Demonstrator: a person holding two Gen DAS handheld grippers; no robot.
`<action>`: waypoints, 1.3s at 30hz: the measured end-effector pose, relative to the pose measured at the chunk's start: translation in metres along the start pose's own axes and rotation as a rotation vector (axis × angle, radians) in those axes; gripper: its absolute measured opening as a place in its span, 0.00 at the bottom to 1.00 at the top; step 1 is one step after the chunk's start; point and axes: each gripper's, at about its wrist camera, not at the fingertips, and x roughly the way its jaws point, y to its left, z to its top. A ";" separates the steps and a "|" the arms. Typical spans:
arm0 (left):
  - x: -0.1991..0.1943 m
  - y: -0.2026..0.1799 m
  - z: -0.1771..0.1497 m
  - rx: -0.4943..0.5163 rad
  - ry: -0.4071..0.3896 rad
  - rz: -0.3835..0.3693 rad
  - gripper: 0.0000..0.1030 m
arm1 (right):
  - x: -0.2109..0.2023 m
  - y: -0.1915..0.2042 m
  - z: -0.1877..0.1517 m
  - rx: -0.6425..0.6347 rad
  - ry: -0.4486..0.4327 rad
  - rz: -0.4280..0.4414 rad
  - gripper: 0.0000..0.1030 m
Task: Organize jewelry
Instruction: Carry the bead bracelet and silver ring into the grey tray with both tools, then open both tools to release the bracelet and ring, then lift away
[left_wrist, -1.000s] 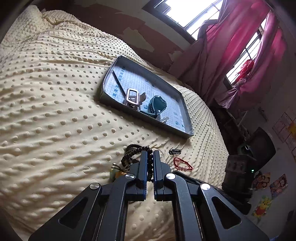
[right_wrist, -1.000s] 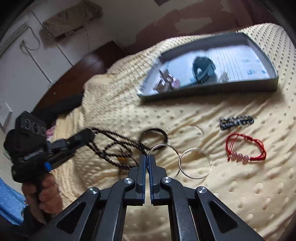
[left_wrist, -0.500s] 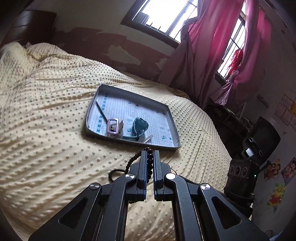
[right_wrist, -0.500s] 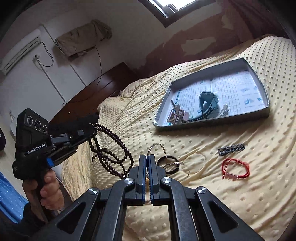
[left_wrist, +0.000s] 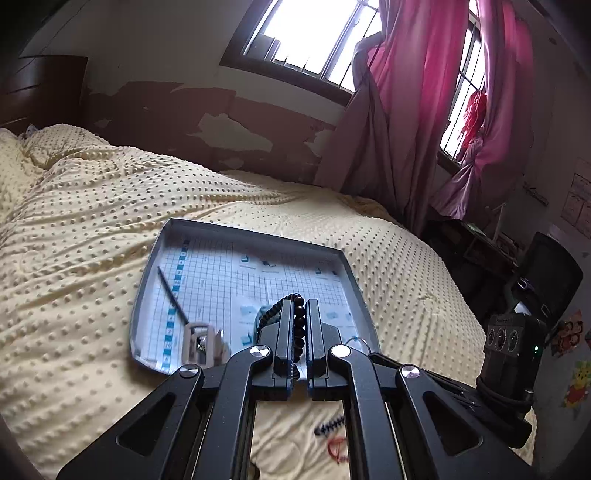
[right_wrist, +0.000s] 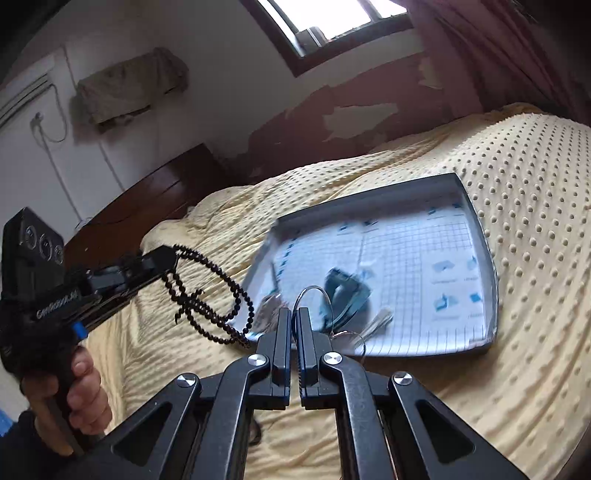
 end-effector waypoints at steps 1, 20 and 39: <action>0.012 0.001 0.002 0.002 0.006 0.003 0.03 | 0.008 -0.008 0.004 0.016 0.000 -0.010 0.03; 0.092 0.022 -0.036 0.008 0.147 0.100 0.03 | 0.033 -0.061 -0.018 0.047 0.105 -0.181 0.06; -0.029 0.001 -0.043 0.000 -0.140 0.105 0.97 | -0.083 0.014 -0.031 -0.120 -0.077 -0.232 0.98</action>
